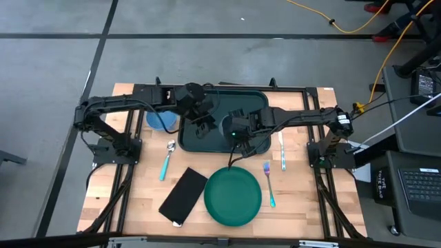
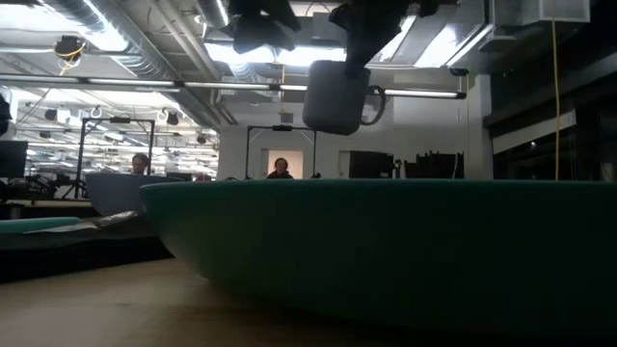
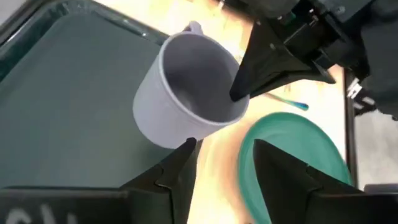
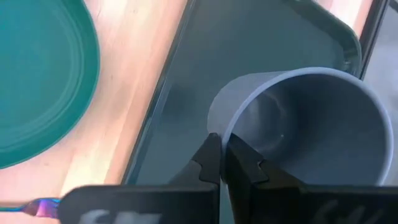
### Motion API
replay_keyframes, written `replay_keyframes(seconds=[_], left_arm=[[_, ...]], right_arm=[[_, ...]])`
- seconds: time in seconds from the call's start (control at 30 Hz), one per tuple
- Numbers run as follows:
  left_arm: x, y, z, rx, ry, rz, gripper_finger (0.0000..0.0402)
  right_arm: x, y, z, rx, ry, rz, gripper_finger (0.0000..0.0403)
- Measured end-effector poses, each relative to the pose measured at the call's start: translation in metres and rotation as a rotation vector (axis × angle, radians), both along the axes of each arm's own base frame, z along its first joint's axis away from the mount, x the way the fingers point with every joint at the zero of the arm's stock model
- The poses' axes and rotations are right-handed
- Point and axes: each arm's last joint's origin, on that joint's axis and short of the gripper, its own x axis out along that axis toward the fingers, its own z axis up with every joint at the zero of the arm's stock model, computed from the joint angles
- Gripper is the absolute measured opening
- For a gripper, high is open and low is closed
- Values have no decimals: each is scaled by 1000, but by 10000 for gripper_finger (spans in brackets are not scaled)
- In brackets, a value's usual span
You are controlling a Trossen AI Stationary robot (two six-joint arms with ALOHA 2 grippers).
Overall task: Set up tray
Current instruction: Put the blue mug on the black tray
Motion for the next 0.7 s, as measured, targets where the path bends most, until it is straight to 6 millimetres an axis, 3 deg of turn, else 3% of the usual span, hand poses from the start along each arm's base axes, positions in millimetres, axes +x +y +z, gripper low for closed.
replay_keyframes(seconds=[0.2, 0.7], left_arm=[[3, 1, 10, 40, -24, -12, 164], [-4, 20, 5, 22, 28, 61, 165]], right_arm=[[8, -2, -8, -15, 5, 28, 10], [15, -2, -4, -51, -49, 90, 10]])
